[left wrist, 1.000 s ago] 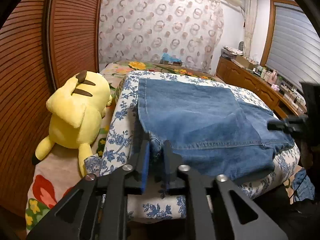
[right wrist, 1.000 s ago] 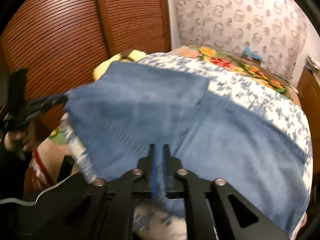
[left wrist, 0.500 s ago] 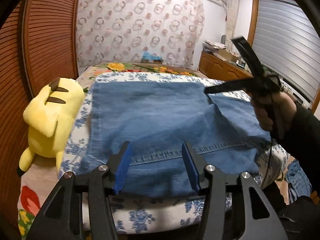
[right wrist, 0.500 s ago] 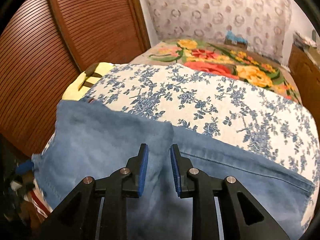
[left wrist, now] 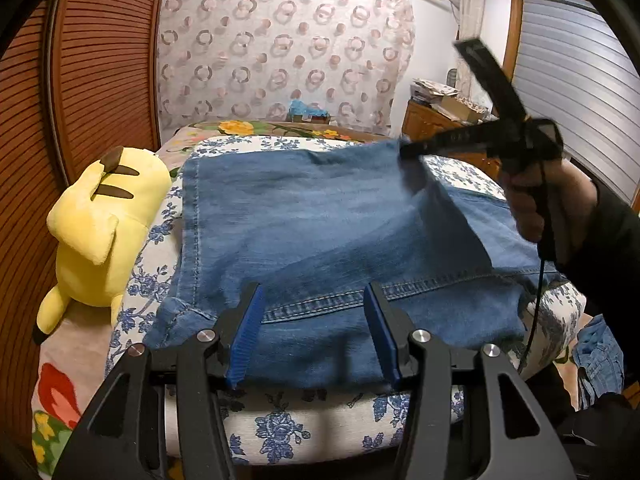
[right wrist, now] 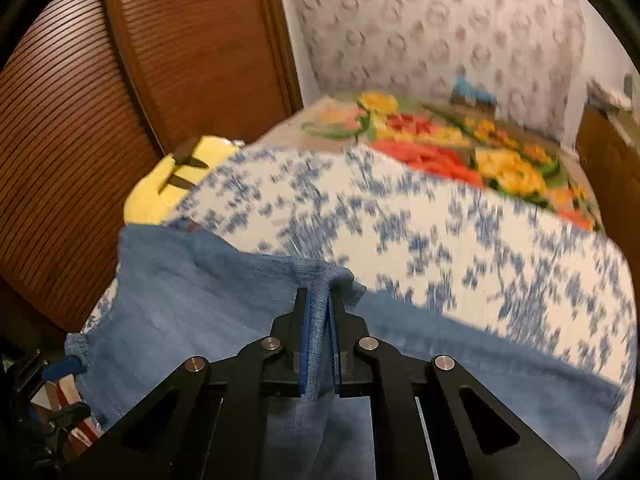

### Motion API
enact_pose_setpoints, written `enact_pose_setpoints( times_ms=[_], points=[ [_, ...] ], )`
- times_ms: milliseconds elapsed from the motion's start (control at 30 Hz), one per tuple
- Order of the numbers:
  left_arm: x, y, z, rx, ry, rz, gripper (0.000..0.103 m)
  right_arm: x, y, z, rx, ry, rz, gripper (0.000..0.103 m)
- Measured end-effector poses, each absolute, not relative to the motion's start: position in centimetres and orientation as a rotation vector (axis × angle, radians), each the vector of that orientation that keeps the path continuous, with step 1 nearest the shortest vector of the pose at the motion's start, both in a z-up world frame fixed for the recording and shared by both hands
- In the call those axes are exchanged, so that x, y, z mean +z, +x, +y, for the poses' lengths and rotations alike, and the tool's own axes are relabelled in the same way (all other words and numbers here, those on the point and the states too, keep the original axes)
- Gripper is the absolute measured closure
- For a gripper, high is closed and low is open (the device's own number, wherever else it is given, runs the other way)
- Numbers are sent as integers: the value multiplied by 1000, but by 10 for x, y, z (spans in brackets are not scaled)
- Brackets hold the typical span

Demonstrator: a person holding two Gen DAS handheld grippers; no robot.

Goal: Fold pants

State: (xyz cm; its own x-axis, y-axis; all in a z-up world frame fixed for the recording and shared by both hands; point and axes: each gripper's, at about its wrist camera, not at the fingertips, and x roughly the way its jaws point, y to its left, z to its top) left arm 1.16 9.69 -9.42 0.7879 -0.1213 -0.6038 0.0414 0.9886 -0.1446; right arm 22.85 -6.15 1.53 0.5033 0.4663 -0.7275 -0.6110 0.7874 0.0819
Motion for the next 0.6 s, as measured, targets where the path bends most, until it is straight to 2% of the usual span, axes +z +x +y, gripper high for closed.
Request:
enact_pose_setpoints(
  times_ms=[300,600],
  points=[
    [-97,12,86,-111,-113,664,51,67,191,-49,726,-281,620,97],
    [-101,11,86,-114,-105,672,51,99,162,-35,772,-352,508,97]
  ],
)
